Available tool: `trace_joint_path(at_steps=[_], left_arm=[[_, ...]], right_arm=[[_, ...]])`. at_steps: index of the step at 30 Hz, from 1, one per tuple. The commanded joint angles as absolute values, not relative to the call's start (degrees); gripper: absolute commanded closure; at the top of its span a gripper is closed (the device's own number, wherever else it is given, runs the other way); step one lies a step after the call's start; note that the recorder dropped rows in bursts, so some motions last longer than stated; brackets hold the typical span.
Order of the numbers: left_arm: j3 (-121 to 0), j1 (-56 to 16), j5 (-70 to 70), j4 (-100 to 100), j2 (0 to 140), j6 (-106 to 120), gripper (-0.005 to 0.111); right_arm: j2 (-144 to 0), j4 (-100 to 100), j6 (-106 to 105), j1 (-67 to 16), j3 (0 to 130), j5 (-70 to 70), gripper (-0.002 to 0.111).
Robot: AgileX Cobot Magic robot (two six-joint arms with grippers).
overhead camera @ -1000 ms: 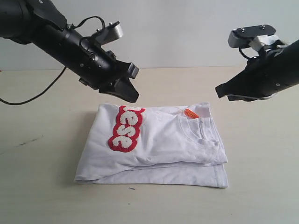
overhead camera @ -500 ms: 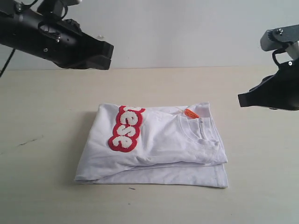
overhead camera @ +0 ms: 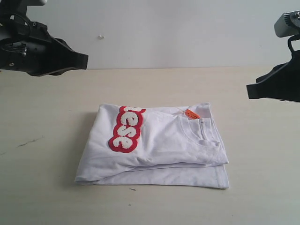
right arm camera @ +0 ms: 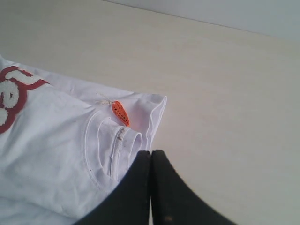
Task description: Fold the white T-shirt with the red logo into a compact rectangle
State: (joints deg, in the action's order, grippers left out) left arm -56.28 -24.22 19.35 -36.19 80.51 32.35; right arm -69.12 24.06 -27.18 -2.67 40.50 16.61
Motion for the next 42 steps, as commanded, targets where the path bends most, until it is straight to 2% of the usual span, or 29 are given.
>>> trace_joint_path(at_steps=[1, 25, 37, 42], left_arm=[[-55.96, -23.99, 18.31, -35.99, 79.94, 32.68, 0.107], [-55.96, -23.99, 18.21, -35.99, 79.57, 33.08, 0.107], [-55.96, -23.79, 6.36, -34.75, 69.15, 38.99, 0.107], [-55.96, -19.69, 6.35, -34.95, 61.72, 38.38, 0.107]], right_arm=[[-68.78, 23.49, -26.83, -2.65, 40.26, 16.72, 0.108], [-68.78, 23.49, -26.83, -2.65, 40.26, 16.72, 0.108], [-68.78, 23.62, -26.83, -2.65, 40.26, 16.70, 0.108], [-68.78, 23.62, -26.83, -2.65, 40.26, 16.70, 0.108]])
